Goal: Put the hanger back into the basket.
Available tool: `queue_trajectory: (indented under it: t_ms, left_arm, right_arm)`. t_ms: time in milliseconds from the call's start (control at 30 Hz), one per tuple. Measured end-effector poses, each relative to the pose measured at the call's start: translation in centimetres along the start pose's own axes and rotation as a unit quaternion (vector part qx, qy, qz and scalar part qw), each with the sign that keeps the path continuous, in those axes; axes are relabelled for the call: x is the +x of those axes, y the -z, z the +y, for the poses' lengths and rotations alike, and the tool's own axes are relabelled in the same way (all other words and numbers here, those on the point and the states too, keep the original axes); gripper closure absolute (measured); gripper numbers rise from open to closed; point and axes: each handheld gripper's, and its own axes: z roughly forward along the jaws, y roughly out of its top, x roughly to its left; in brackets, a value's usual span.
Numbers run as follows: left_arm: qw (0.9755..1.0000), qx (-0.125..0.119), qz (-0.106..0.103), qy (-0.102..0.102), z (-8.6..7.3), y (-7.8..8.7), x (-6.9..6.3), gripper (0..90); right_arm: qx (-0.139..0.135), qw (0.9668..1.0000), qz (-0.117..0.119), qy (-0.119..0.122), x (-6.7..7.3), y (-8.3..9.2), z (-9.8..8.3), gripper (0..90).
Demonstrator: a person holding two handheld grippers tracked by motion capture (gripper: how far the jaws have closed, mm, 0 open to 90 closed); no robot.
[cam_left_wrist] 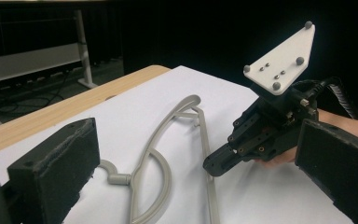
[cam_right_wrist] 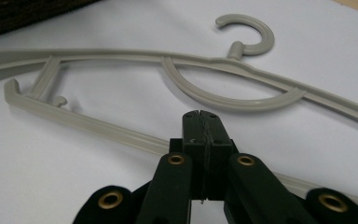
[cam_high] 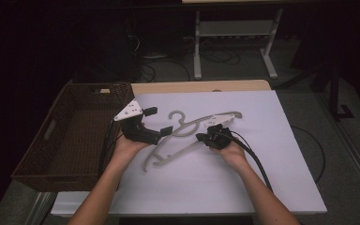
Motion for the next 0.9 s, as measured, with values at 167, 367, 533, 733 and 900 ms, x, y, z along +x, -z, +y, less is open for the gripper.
queue_trajectory:
  t_ms: [167,367,533,733,900]
  left_arm:
    - [1.0000,0.001,0.000,0.000,0.0,0.0,0.0,0.0]
    - [1.0000,0.002,0.000,-0.001,-0.1,-0.1,0.0,0.0]
    - [1.0000,0.004,0.000,-0.002,-0.1,-0.2,-0.1,0.0]
    - [0.9999,0.009,0.005,-0.003,-0.1,-0.2,0.0,0.0]
    - [0.9997,0.021,0.014,-0.002,-0.3,-0.5,0.0,0.0]
  right_arm:
    - [0.006,0.9999,-0.002,-0.009,-0.4,-0.2,-0.4,89.0]
    - [0.016,0.9998,-0.002,-0.008,-0.4,-0.5,-0.5,89.2]
    - [0.025,0.9996,-0.002,-0.010,-0.4,-0.7,-0.6,89.2]
    - [0.038,0.9992,-0.004,-0.011,-0.4,-1.0,-0.9,89.3]
    - [0.041,0.9991,-0.002,-0.014,-0.4,-1.2,-1.1,89.3]
